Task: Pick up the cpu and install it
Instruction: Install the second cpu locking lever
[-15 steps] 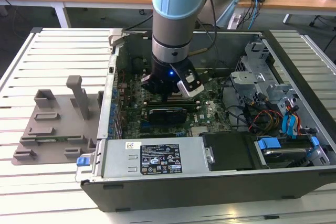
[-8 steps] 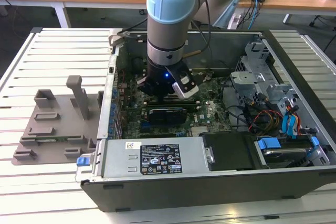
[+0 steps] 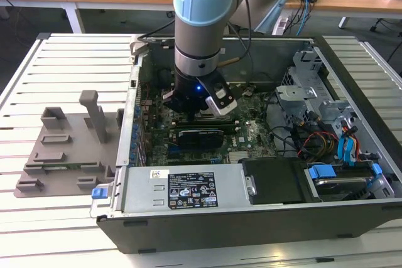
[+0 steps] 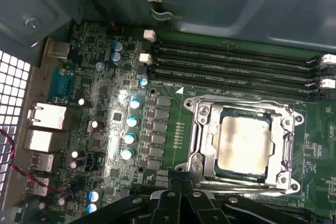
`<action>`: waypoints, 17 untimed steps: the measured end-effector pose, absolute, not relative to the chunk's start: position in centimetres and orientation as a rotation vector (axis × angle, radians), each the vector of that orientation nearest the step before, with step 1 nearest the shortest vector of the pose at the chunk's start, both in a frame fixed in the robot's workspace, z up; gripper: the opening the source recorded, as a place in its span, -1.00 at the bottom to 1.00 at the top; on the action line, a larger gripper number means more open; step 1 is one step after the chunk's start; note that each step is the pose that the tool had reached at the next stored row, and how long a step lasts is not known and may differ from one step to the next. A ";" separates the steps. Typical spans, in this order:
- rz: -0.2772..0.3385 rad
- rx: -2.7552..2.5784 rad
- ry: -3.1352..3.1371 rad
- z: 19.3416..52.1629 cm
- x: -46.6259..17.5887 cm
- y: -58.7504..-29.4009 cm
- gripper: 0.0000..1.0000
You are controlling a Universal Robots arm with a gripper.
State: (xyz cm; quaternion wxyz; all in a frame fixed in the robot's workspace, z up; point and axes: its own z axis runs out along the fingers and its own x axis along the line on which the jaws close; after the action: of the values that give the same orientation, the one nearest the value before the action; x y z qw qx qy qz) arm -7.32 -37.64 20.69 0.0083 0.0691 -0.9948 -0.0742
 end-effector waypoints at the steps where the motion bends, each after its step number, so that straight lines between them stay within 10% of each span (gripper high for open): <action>1: -0.244 0.219 -3.108 20.5 -7.3 -37.6 -0.79; 14: -0.256 0.254 -3.104 20.8 -7.3 -37.5 -0.79; 17: -0.130 0.252 -3.105 21.3 -6.2 -37.3 -0.79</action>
State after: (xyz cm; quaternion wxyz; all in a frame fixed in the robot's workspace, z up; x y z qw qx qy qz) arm -6.21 -37.27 21.29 0.0120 0.0808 -0.9958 -0.0417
